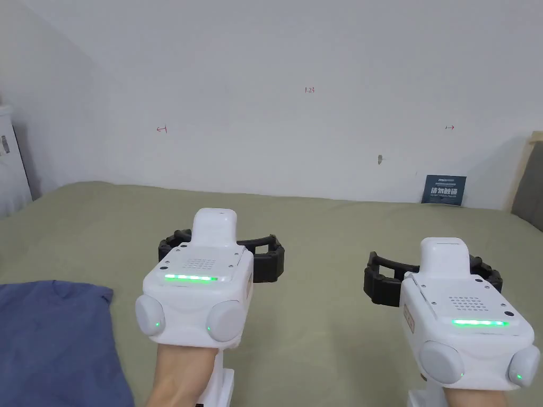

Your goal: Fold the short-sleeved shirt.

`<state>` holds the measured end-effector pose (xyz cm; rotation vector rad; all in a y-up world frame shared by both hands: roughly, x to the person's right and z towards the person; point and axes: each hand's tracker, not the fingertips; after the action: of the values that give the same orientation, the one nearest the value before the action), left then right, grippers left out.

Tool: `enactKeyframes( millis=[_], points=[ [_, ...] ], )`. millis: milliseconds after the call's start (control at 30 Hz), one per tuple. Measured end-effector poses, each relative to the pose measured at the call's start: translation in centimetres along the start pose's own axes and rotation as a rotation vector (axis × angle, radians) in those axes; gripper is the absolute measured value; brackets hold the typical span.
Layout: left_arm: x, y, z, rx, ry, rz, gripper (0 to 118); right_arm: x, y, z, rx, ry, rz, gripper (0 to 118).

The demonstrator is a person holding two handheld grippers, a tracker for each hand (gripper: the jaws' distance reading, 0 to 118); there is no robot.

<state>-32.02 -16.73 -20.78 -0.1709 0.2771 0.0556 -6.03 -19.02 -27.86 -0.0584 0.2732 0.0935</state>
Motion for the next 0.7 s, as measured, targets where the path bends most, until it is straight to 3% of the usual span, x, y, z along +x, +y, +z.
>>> enactKeyframes(
  millis=[700],
  points=[
    [-0.29, -0.4, -0.35, -0.013, 0.001, 0.0, 118, 0.11, -0.11, 0.11, -0.008, 0.0, -0.005, 118]
  ],
)
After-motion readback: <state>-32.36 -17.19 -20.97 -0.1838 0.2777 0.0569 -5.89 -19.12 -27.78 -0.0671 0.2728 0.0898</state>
